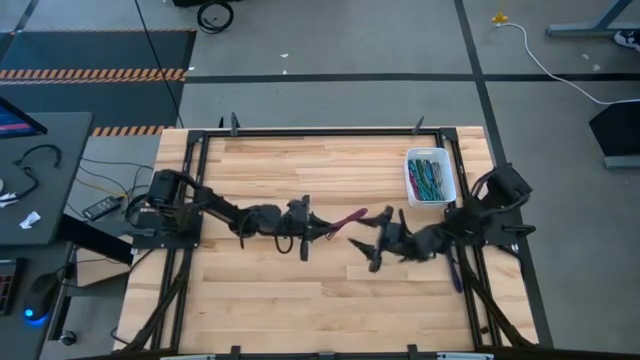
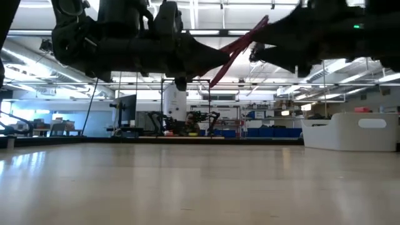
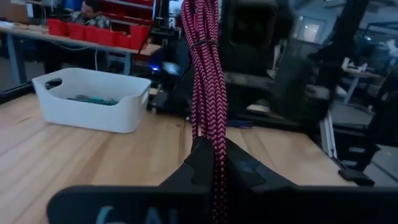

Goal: Pick and place USB-C Cables
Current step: Put the pink charger cable into the white bin

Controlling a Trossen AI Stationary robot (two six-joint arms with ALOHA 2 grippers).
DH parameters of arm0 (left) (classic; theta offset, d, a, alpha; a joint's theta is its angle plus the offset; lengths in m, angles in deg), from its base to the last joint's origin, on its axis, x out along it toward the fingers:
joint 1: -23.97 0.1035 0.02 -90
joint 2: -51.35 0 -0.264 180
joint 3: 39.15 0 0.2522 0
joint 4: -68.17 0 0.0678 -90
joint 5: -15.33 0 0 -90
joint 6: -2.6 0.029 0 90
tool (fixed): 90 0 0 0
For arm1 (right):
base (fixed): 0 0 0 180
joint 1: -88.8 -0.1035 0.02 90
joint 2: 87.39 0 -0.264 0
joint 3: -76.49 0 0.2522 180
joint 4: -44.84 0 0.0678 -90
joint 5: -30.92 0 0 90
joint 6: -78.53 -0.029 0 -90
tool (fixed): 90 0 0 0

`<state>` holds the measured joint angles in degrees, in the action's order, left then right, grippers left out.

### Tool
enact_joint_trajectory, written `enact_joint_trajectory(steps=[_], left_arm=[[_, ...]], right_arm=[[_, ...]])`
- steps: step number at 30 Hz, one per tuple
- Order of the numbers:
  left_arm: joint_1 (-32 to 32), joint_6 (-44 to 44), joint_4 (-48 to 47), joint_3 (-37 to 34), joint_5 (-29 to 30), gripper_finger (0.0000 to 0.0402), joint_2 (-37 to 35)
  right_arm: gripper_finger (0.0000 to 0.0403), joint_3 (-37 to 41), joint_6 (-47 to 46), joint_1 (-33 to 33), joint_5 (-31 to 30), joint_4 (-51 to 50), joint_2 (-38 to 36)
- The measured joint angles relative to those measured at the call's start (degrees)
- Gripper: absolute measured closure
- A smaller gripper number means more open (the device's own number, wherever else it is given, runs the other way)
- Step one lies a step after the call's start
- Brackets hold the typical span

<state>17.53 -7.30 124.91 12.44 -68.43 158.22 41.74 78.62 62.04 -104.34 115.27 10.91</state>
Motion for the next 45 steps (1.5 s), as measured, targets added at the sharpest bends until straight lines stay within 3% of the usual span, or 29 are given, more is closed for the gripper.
enact_joint_trajectory(steps=[2,7,11,18,23,26,32,36,38,41,42,43,45], left_arm=[[-0.6,0.6,-0.1,0.4,0.0,0.0377,0.0],[-1.0,0.8,-0.5,0.9,-0.1,0.0379,0.0],[-1.0,0.8,-0.9,0.8,-0.1,0.0381,0.0],[-0.8,-0.5,-1.6,0.9,0.4,0.0344,0.0],[-0.2,-1.9,-3.3,0.9,0.4,0.0295,0.0],[0.2,-4.3,-5.1,0.8,1.7,0.0261,0.0],[0.2,-5.9,-6.0,0.8,3.1,0.0215,0.0],[0.2,-5.9,-6.1,0.8,3.0,0.0202,0.0],[0.2,-5.9,-6.4,0.8,3.0,0.0201,0.0],[0.2,-5.9,-6.9,0.8,3.1,0.0204,0.0],[0.2,-5.9,-7.0,0.8,3.1,0.0206,0.0],[0.2,-5.9,-7.0,0.8,3.1,0.0208,0.0],[0.2,-5.9,-7.0,0.8,3.1,0.0211,0.0]], right_arm=[[0.0116,-1.7,3.3,2.0,-0.5,2.3,0.2],[0.0144,-5.3,5.4,4.8,10.7,1.5,0.2],[0.0211,-6.1,7.3,4.0,9.2,-0.3,0.1],[0.0374,-5.8,15.0,-1.6,-8.7,-0.5,0.0],[0.0381,-7.1,26.0,-6.7,-31.4,0.6,-2.9],[0.0381,-7.3,32.9,-8.5,-38.3,2.4,-8.2],[0.0381,-5.7,34.2,-7.5,-31.1,0.4,-21.7],[0.0381,-5.0,29.3,-5.9,-28.5,-10.6,-30.5],[0.0381,-5.0,18.2,-6.0,-20.3,-23.8,-34.3],[0.0381,-5.0,-3.9,-2.2,3.8,-45.4,-39.2],[0.0381,-5.1,-9.3,-0.2,9.0,-50.6,-40.0],[0.0381,-5.1,-13.8,1.6,10.7,-56.3,-40.8],[0.0381,-5.5,-21.4,5.8,8.2,-67.7,-42.9]])
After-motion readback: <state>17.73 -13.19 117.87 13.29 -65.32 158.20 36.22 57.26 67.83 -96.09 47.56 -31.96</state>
